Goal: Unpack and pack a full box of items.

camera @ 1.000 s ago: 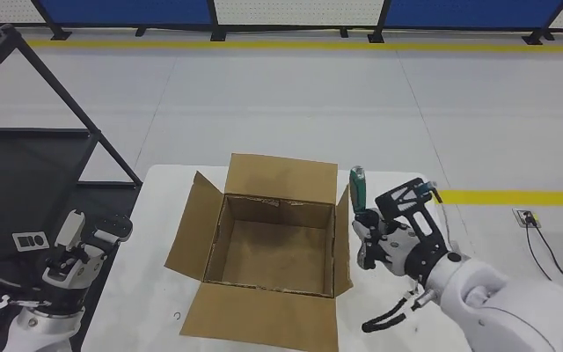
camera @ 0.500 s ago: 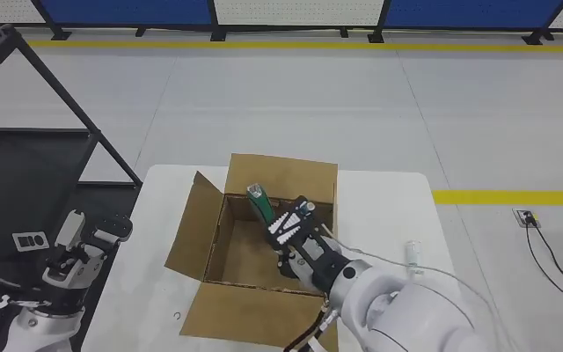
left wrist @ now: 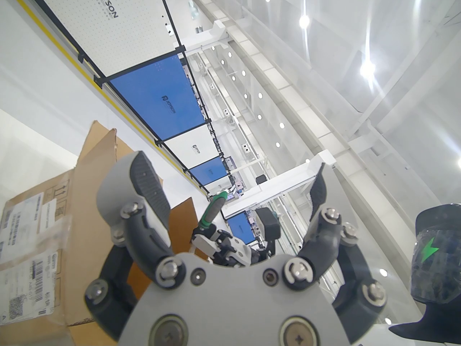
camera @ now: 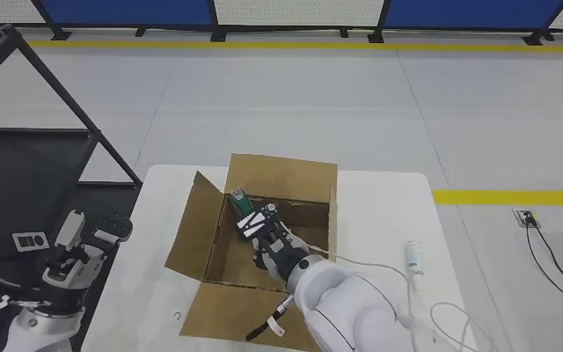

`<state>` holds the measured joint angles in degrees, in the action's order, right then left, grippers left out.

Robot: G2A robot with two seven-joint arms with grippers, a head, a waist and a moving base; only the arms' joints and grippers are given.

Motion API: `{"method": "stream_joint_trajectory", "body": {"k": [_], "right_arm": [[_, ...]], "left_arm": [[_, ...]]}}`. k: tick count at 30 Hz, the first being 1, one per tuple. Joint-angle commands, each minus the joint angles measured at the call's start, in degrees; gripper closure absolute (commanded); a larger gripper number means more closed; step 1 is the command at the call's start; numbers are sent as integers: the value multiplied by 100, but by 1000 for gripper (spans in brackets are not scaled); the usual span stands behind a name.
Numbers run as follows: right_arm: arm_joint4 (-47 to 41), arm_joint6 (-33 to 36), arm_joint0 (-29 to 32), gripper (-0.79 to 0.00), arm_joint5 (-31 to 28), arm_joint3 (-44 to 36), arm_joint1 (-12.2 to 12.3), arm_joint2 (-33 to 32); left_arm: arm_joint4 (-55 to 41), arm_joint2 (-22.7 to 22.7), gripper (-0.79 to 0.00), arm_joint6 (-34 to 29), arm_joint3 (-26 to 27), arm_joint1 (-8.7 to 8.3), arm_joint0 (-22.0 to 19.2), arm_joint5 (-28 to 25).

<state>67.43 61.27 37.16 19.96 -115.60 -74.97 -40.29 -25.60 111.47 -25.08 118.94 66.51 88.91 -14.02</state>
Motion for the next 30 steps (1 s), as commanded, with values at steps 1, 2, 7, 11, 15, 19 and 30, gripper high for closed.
{"method": "stream_joint_trajectory", "body": {"k": [1, 2, 7, 11, 15, 19, 30], "right_arm": [[0, -1, 5, 0, -3, -18, 4, -7], [0, -1, 5, 0, -3, -18, 4, -7], [0, -1, 5, 0, -3, -18, 4, -7], [-5, -210, 179, 0, -132, 84, 7, -20], [-46, -84, -101, 0, -552, 780, -126, 239], [-246, 278, -813, 0, -899, 1808, -416, 689], [-1080, 1341, -2280, 0, -1159, 4441, -1316, 1463]], "left_arm": [[0, 0, -785, 0, 0, 0, 0, 0], [0, 0, -785, 0, 0, 0, 0, 0], [0, 0, -785, 0, 0, 0, 0, 0], [0, 0, -785, 0, 0, 0, 0, 0], [0, 0, -785, 0, 0, 0, 0, 0], [0, 0, -785, 0, 0, 0, 0, 0], [0, 0, -785, 0, 0, 0, 0, 0]]}}
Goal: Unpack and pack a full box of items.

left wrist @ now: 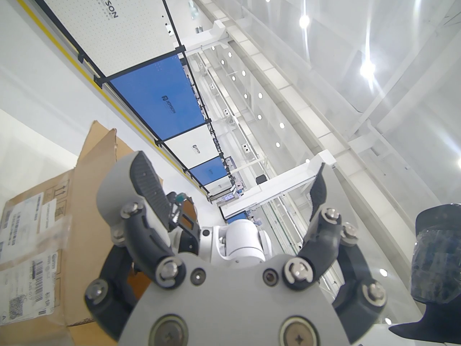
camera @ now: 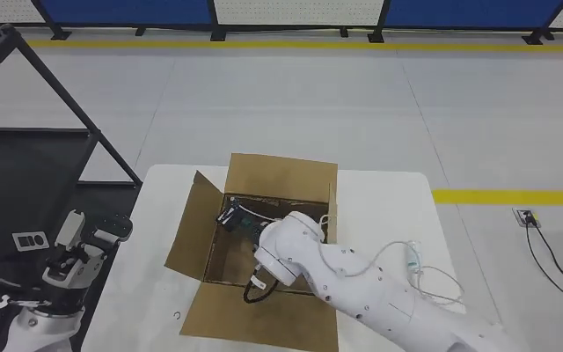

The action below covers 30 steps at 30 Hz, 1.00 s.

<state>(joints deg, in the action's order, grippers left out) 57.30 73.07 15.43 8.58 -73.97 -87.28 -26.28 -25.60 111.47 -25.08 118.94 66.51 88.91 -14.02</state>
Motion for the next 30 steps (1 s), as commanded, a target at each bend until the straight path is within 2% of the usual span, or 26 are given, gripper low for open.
{"method": "stream_joint_trajectory", "body": {"k": [1, 6, 16, 20, 25, 30], "right_arm": [[-121, 255, -178, 0, -9, 475, -153, 98], [-188, 595, -377, 0, -124, 1323, -489, 420], [-463, 416, -398, 0, -310, 2759, -1068, 676], [-575, 287, -425, -215, -434, 3231, -1268, 687], [-643, 147, -493, -296, -562, 3603, -1460, 659], [-567, 81, -559, -336, -551, 3737, -1593, 639]], "left_arm": [[0, 0, -785, 0, 0, 0, 0, 0], [0, 0, -785, 0, 0, 0, 0, 0], [0, 0, -785, 0, 0, 0, 0, 0], [0, 0, -785, 0, 0, 0, 0, 0], [0, 0, -785, 0, 0, 0, 0, 0], [0, 0, -785, 0, 0, 0, 0, 0]]}}
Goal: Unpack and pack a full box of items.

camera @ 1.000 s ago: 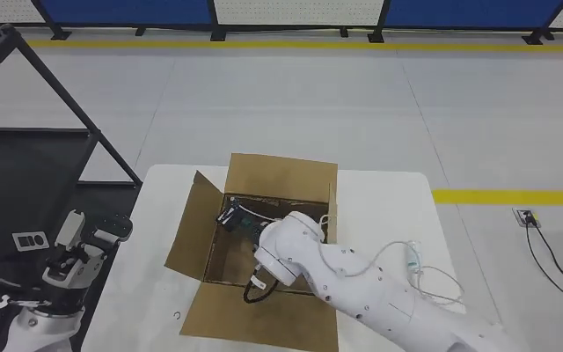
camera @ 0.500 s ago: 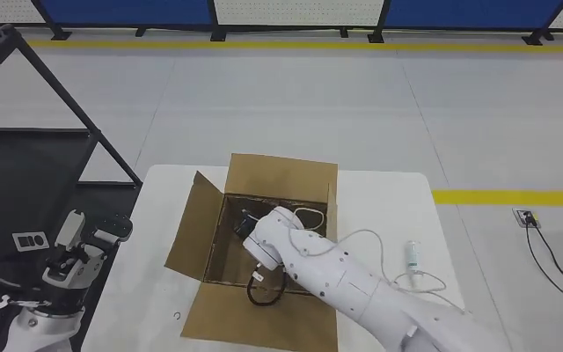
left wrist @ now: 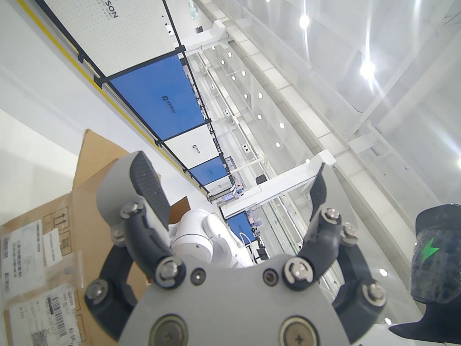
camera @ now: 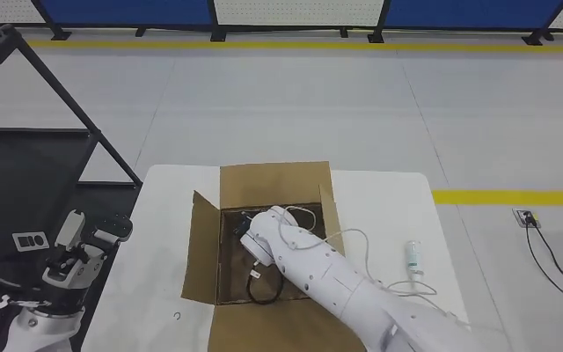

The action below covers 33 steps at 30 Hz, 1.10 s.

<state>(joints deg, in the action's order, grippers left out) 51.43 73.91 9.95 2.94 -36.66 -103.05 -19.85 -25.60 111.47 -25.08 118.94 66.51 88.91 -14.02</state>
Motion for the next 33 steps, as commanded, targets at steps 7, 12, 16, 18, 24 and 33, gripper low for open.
{"method": "stream_joint_trajectory", "body": {"k": [7, 12, 16, 18, 24, 33], "right_arm": [[352, 21, -154, -366, 437, -443, -25, -172], [864, 335, -75, -372, 898, -1550, 238, -469], [1640, 954, 367, -379, 1156, -3034, 652, -870], [2126, 1314, 713, -385, 1165, -3883, 888, -1150], [3357, 1409, 2129, -434, 898, -6162, 1468, -2124], [4370, 1409, 3588, -413, 656, -7857, 1770, -3217]], "left_arm": [[0, 0, -785, 0, 0, 0, 0, 0], [0, 0, -785, 0, 0, 0, 0, 0], [0, 0, -785, 0, 0, 0, 0, 0], [0, 0, -785, 0, 0, 0, 0, 0], [0, 0, -785, 0, 0, 0, 0, 0], [0, 0, -785, 0, 0, 0, 0, 0]]}}
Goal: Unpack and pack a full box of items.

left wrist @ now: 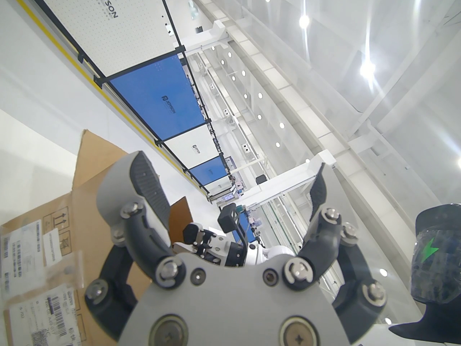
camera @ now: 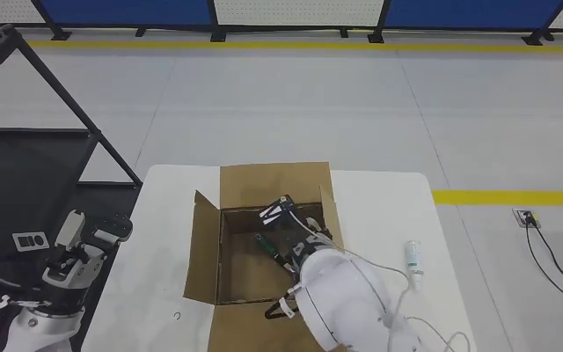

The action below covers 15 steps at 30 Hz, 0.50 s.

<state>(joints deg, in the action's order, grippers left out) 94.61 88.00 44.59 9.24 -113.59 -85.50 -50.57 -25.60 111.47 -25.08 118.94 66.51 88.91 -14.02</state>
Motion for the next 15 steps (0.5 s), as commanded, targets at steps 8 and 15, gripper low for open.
{"method": "stream_joint_trajectory", "body": {"k": [8, 15], "right_arm": [[20, -452, 1338, -520, 384, -1322, 148, -1663], [-199, -948, 2200, -668, 757, -1597, 206, -2924]], "left_arm": [[0, 0, -785, 0, 0, 0, 0, 0], [0, 0, -785, 0, 0, 0, 0, 0]]}}
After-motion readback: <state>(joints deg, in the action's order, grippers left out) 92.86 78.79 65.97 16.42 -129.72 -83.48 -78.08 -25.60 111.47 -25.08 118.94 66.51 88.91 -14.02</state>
